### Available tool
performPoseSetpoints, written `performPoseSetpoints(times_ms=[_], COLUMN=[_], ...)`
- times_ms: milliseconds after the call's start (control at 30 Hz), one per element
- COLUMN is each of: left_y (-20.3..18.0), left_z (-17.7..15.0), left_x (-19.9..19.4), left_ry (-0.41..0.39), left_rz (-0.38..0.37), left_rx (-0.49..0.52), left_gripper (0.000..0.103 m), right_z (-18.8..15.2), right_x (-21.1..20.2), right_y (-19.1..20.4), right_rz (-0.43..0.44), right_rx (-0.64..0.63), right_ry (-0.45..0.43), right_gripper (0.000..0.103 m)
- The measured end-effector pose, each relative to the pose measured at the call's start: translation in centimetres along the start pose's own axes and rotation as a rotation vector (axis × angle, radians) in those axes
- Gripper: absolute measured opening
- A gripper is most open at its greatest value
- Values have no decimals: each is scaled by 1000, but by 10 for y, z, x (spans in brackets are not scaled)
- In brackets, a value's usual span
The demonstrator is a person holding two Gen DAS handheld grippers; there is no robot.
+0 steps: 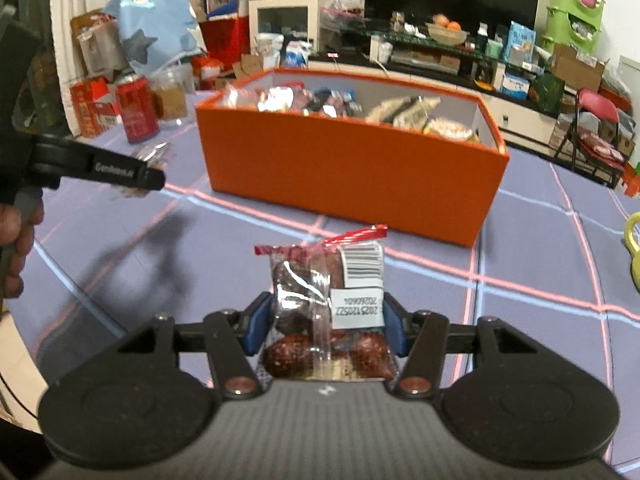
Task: Organize snacks
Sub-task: 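Carry both packets over the orange box and open both grippers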
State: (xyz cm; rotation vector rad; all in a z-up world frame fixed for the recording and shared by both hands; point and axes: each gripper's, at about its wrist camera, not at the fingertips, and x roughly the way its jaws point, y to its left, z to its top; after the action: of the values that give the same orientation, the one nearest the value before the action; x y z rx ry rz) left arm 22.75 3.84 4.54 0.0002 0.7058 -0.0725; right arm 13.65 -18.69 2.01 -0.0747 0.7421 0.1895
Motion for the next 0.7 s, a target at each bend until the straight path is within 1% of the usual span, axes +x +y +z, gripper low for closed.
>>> performPoseSetpoints(times_ms=[33,100,133,200,267,333,400,433,500,533,567,633,700], left_y=[-2,-7,-9,-15,-26,-39,-50,-55,-63,-65,-64,-59,-51], left_z=[7,25,35,56,79,100,118,125,134,136,138,136,132], left_x=[-6,-14,-14,-7,7,27,47,57,77,86,93,92,81], left_ry=[-21,-72,-93,-105,-115,-114,-98,-91,-69,-56,-50,-55,-64], left_rz=[-16,-33,-41,-53,-55,-63,-67,-70,-92,-99,-94,-83,-89], left_rx=[1,16,17,6,10,14,8,12,33,36,33,14,2], left_gripper=[27,27,27,27,27,27,27,27,33,52,66,69,76], right_z=[4,20,31,56,84,114,138,149,164,168,171,172,169], right_x=[-5,-17,-22,-22,-11,9,26,35,49,57,64,69,60], right_y=[0,-4,-7,-17,-31,-43,-49,-50,-50,-50,-52,-56,-60], right_rz=[9,25,13,-8,-16,-8,-8,-21,-37,-41,-38,-34,-41], right_rx=[3,0,-4,4,41,77,79,74,56,50,54,64,85], right_ry=[-13,-67,-99,-147,-165,-160,-154,-152,-143,-129,-118,-115,-134], right_gripper=[57,57,57,57,57,57,57,57,58,62,62,63,66])
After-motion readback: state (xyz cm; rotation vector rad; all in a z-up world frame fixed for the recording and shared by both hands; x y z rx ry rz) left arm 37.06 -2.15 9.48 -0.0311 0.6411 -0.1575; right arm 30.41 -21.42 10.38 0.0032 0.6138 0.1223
